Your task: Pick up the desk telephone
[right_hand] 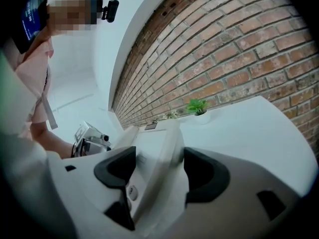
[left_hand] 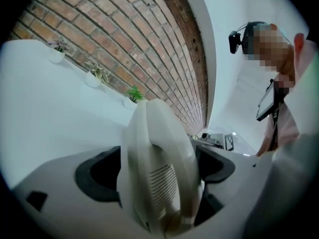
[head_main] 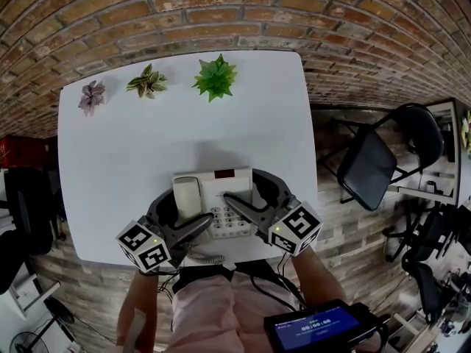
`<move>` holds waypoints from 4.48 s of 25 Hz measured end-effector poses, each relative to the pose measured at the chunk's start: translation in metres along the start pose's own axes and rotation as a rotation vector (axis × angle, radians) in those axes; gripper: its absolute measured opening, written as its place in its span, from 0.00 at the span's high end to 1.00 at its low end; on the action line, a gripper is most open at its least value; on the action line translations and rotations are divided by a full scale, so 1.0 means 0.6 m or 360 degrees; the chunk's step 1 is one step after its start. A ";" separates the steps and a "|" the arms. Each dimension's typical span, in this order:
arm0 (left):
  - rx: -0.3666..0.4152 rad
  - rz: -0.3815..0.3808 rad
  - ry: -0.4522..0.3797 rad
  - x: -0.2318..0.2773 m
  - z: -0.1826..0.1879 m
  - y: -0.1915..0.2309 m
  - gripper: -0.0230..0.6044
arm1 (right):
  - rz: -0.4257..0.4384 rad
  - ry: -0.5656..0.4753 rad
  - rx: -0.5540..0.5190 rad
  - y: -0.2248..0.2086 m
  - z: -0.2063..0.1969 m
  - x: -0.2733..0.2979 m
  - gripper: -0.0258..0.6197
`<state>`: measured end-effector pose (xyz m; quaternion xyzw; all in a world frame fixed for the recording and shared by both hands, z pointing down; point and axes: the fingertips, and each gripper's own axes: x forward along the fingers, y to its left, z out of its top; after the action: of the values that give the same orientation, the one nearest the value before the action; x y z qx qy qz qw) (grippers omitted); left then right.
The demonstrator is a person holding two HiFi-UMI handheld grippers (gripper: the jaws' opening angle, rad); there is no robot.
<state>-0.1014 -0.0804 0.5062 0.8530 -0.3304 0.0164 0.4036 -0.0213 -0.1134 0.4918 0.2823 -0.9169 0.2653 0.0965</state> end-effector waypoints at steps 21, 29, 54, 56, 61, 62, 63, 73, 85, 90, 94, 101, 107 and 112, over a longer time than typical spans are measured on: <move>-0.0053 0.0014 -0.0168 -0.001 -0.001 -0.001 0.27 | 0.0094 0.0194 0.0391 -0.021 -0.050 -0.007 0.33; -0.0016 -0.0003 -0.0187 0.000 -0.001 -0.003 0.27 | 0.0266 0.0601 0.0604 0.009 -0.098 0.012 0.30; -0.0018 -0.0098 -0.0113 -0.011 -0.011 -0.010 0.27 | 0.0559 0.0305 0.0713 0.040 -0.070 0.002 0.60; -0.0054 -0.0098 -0.0087 -0.006 -0.009 -0.007 0.27 | 0.0565 0.0296 0.0730 0.037 -0.068 0.002 0.60; -0.0078 0.0038 -0.0053 0.007 -0.013 0.003 0.27 | 0.0536 0.0336 0.0750 0.033 -0.072 0.006 0.59; -0.0052 0.0064 -0.0046 0.009 -0.015 0.002 0.27 | 0.0528 0.0343 0.0752 0.032 -0.073 0.007 0.59; -0.0021 0.0077 -0.0036 0.011 -0.017 0.000 0.27 | 0.0526 0.0346 0.0752 0.032 -0.073 0.008 0.59; -0.0233 -0.0162 -0.0015 -0.027 -0.024 -0.002 0.25 | 0.0649 0.0260 0.0705 0.039 -0.066 -0.004 0.62; -0.0267 -0.0155 0.0009 -0.001 -0.028 -0.007 0.30 | 0.0526 0.0406 0.0823 0.024 -0.081 0.005 0.59; -0.0264 -0.0167 0.0053 0.008 -0.033 -0.008 0.31 | 0.0521 0.0500 0.0886 0.022 -0.095 -0.002 0.58; -0.0299 -0.0181 0.0092 0.014 -0.033 -0.008 0.31 | 0.0532 0.0494 0.0881 0.022 -0.094 -0.005 0.59; -0.0252 -0.0128 0.0088 0.008 -0.033 -0.012 0.31 | 0.0539 0.0482 0.0809 0.026 -0.088 -0.003 0.60; -0.0204 -0.0095 0.0037 0.001 -0.007 -0.027 0.31 | 0.0580 0.0437 0.0776 0.033 -0.061 -0.007 0.60; -0.0148 -0.0080 0.0050 -0.007 0.008 -0.053 0.31 | 0.0598 0.0413 0.0723 0.046 -0.037 -0.021 0.60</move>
<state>-0.0874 -0.0670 0.4801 0.8410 -0.3029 0.0043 0.4482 -0.0264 -0.0763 0.4944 0.0861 -0.8504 0.5101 0.0965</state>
